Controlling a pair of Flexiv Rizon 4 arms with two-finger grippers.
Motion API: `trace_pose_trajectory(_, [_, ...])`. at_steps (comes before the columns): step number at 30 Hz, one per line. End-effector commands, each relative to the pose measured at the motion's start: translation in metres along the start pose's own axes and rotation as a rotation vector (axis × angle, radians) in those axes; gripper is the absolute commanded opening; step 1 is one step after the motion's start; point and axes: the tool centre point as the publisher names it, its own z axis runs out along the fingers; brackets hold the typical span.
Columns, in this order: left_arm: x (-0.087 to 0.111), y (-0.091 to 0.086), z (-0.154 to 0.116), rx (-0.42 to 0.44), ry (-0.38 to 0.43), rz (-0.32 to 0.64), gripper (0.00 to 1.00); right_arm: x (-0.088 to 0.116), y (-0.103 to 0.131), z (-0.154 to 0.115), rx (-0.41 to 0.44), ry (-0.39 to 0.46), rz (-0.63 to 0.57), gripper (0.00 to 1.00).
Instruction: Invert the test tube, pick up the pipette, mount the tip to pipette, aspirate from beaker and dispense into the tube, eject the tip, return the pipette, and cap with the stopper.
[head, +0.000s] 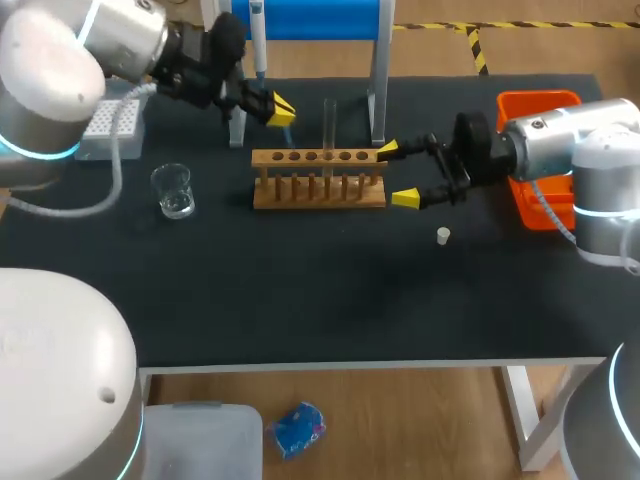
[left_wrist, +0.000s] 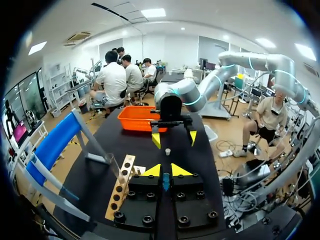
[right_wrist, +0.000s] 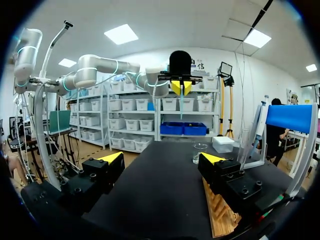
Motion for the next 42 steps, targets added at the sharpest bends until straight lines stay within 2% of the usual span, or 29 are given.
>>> trace_pose_trajectory(1, [0.009,0.002,0.012,-0.051,-0.051,-0.002,0.00,0.001,0.000,0.000,0.001,-0.001,-0.001,1.00])
trace_pose_trajectory(14, [0.009,0.002,0.012,-0.051,-0.051,-0.002,0.00,0.001,0.000,0.000,0.001,-0.001,-0.001,1.00])
trace_pose_trajectory(19, [0.012,0.003,0.034,-0.063,0.008,0.008,0.00,0.001,0.000,0.000,0.001,-0.001,-0.001,1.00])
trace_pose_trajectory(26, [0.027,0.005,0.065,-0.086,0.026,-0.021,0.00,0.001,0.000,0.000,0.001,-0.001,-0.001,1.00])
trace_pose_trajectory(31, [0.032,0.003,0.072,-0.099,0.032,-0.018,0.00,0.001,0.000,0.000,0.001,-0.001,-0.001,1.00])
trace_pose_trajectory(33, [0.033,0.003,0.072,-0.132,0.035,-0.014,0.00,0.001,0.000,0.000,0.001,-0.001,-0.001,1.00])
trace_pose_trajectory(39, [0.033,0.003,0.072,-0.132,0.035,-0.014,0.00,0.001,0.000,0.000,0.001,-0.001,-0.001,1.00])
trace_pose_trajectory(42, [0.033,0.003,0.072,-0.132,0.035,-0.014,0.00,0.003,0.007,0.010,-0.003,0.005,0.002,1.00])
